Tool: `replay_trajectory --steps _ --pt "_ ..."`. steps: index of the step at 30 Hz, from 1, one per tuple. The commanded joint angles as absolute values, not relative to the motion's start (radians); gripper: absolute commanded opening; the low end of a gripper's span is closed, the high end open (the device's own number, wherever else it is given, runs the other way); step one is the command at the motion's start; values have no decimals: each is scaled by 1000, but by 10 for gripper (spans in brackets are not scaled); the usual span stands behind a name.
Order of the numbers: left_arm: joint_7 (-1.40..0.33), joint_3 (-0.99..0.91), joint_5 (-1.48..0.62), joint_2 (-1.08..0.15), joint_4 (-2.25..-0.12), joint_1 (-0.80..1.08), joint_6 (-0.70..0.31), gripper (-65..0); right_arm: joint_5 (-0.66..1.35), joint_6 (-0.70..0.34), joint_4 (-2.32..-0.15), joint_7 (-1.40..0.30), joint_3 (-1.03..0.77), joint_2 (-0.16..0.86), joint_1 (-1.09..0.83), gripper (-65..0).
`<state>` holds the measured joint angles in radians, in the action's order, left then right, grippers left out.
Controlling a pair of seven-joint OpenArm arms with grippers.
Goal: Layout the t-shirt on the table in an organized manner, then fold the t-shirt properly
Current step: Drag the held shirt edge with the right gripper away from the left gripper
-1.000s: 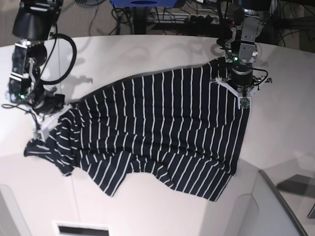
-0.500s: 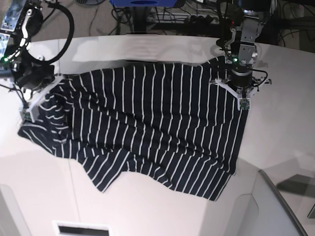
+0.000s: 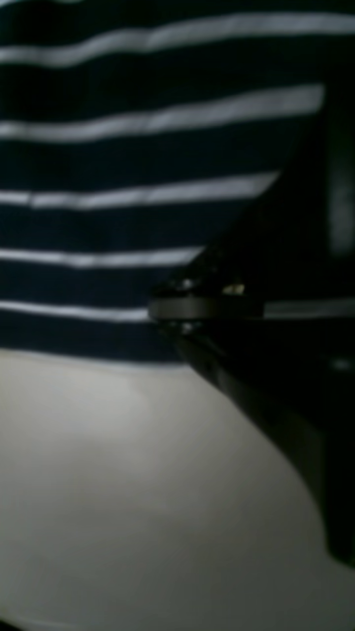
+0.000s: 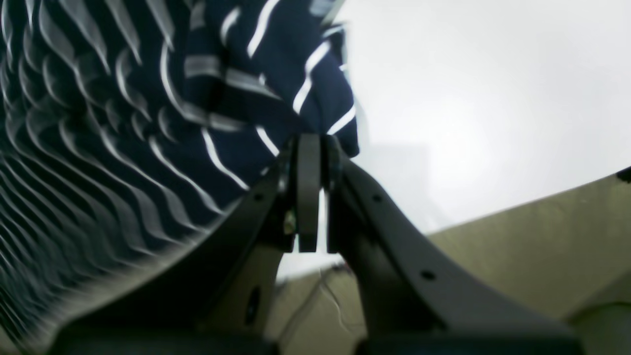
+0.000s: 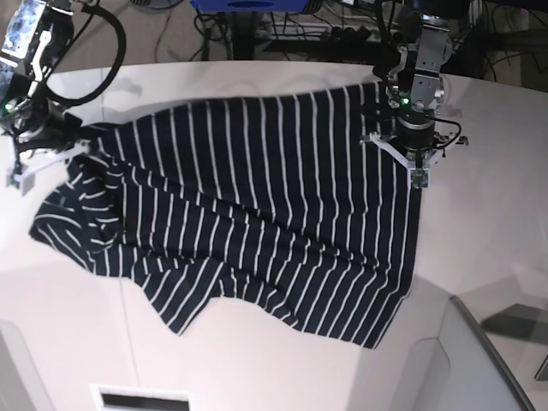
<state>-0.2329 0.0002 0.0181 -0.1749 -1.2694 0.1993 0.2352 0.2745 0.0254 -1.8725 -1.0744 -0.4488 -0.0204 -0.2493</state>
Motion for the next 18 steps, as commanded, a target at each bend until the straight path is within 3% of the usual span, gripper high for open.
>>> replay_trajectory --steps 1,3,8,18 --pt "-214 -2 25 -185 -1283 189 242 -650 280 58 -1896 -1049 -470 -13 -240 -648" --pt "-214 -2 25 -185 -1283 185 242 -650 285 76 -1917 -1055 -484 -16 -249 -648" --pt "-214 -2 25 -185 -1283 179 242 -650 280 -30 -1971 -1026 -298 -12 -348 -648" --pt "-214 105 25 -180 -1259 153 245 -650 286 -24 -1969 -966 -165 -56 -378 -648"
